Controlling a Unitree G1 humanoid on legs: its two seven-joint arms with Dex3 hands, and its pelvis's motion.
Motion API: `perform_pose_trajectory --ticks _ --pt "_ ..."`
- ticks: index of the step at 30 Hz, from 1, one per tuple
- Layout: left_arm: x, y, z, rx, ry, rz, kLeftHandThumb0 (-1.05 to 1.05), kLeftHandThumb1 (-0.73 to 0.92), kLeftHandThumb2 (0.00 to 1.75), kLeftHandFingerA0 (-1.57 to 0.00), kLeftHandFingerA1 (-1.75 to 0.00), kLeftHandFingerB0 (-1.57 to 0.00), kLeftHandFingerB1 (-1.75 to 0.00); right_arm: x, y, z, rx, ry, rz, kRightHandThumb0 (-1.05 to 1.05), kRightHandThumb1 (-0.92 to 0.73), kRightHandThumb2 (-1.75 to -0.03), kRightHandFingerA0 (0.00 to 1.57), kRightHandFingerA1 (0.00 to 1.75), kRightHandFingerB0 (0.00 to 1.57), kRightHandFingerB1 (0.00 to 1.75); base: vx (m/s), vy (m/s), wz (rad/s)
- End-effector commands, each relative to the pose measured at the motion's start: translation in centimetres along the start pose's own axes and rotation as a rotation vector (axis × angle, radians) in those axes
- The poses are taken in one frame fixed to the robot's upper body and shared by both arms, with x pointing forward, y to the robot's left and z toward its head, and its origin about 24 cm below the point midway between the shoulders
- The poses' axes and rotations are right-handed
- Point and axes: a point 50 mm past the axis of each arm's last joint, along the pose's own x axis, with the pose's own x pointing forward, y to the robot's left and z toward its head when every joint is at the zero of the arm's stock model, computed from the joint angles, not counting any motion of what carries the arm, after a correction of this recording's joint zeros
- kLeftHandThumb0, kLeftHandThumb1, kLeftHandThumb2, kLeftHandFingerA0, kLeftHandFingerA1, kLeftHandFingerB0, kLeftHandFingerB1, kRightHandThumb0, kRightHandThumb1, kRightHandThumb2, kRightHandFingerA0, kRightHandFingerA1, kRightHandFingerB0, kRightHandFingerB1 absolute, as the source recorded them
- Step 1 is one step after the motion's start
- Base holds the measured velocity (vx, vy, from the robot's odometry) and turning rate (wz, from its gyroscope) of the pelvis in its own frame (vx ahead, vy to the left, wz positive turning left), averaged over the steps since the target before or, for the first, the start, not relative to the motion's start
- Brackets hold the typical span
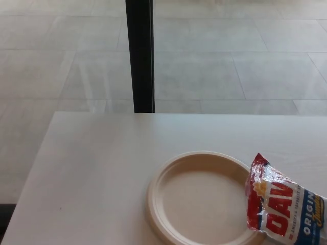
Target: The robot uses its right hand to pick up a bag of sunflower seeds kept in the middle of the desk and tilts it over a plate kept next to it to pour out a few seeds and then puts the bag of seeds back on the desk
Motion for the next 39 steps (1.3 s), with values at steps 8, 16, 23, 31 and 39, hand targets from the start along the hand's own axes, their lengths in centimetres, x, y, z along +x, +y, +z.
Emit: perform_pose_trajectory --ticks 8,16,23,31,39 --pt "-0.3 1.7 0.2 -0.093 -0.054 0.021 -0.68 0.52 0.56 -0.43 -0.56 -0.46 -0.38 0.1 -5.8 4.6 0.44 -0.207 -0.166 -1.05 -0.61 -0.94 0.0 0.27 0.0 0.3 0.0 0.0 0.0" --pt "-0.4 1.7 -0.5 -0.109 -0.038 0.025 -0.66 0.52 0.57 -0.42 -0.55 -0.46 -0.37 0.0 -6.8 11.8 0.269 -0.439 -0.197 -0.98 -0.61 -1.04 0.0 0.4 0.0 0.38 0.0 0.0 0.0" --pt "-0.5 1.8 -0.8 -0.109 -0.035 0.019 -0.72 0.5 0.57 -0.44 -0.6 -0.47 -0.38 -3.0 -5.8 20.4 0.28 -0.831 -0.026 -1.05 -0.63 -1.02 0.0 0.3 0.0 0.28 0.0 0.0 0.0" --pt "-0.6 2.1 -0.6 -0.118 -0.047 0.022 -0.68 0.51 0.56 -0.43 -0.56 -0.46 -0.38 -7.7 -2.1 27.7 0.052 -1.124 0.203 -1.05 -0.63 -1.02 0.0 0.24 0.0 0.3 0.0 0.0 0.0" --pt "-0.6 2.0 -0.5 -0.107 -0.048 0.022 -0.66 0.52 0.57 -0.45 -0.57 -0.47 -0.38 -12.3 4.5 30.1 -0.351 -1.257 0.452 -1.04 -0.6 -0.99 0.0 0.06 0.0 0.05 0.0 0.0 0.0"
